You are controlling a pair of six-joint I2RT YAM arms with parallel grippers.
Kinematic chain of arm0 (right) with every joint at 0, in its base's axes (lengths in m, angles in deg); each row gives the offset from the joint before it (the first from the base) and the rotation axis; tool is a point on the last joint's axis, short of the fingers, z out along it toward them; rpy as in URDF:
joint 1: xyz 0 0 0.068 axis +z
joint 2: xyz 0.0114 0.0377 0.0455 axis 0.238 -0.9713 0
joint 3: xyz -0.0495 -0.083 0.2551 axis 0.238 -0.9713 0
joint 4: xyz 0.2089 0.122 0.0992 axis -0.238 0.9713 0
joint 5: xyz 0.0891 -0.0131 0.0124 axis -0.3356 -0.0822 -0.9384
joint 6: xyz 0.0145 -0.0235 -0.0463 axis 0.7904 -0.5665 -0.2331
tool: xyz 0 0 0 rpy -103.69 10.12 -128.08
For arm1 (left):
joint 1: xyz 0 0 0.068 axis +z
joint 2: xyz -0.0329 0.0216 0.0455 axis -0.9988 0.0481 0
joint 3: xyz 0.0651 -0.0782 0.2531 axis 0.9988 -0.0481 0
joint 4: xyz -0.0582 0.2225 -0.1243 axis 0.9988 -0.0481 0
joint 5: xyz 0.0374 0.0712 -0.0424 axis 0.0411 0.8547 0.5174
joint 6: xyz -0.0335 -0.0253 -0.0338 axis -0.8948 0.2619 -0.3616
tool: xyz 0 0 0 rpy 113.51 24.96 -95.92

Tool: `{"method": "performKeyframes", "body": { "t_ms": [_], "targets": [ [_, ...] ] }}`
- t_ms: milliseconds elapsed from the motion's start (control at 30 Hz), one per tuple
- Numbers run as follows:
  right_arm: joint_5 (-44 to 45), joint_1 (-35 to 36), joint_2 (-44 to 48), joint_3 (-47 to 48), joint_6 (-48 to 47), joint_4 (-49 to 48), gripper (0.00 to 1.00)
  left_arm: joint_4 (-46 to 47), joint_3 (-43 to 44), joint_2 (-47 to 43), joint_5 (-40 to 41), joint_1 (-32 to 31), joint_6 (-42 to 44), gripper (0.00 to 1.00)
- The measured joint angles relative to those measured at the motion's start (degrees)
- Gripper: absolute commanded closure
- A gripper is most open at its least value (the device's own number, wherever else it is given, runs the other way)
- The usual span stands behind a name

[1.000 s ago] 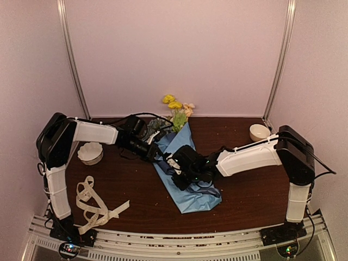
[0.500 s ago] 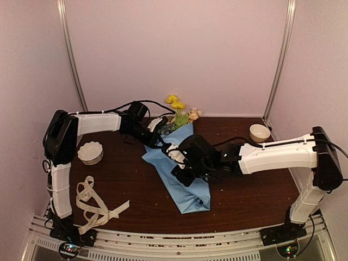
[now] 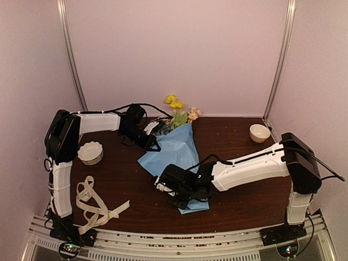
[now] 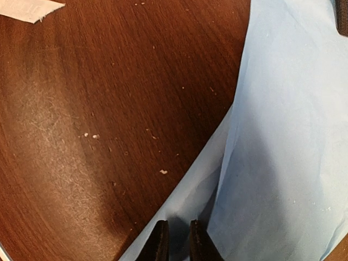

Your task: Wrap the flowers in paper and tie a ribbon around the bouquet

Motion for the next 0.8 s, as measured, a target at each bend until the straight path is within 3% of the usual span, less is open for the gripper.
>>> {"method": "performKeyframes", "body": {
  "t_ms": [367,533,800],
  "targets": [
    [0.2,0.3,-3.0,-0.5,1.0,-0.4,0.87,-3.2,6.3,0.3,10.2,0.0,4.6,1.0],
    [-1.5,0.5,-2.6,-1.2,1.2,-1.3,0.83,-3.9,7.3,3.3,12.5,0.0,6.4,1.0],
    [-15.1,0.7,9.8,-6.5,1.0,-1.4,0.74,-4.0,7.2,7.0,12.0,0.0,6.7,1.0]
  ]
}}
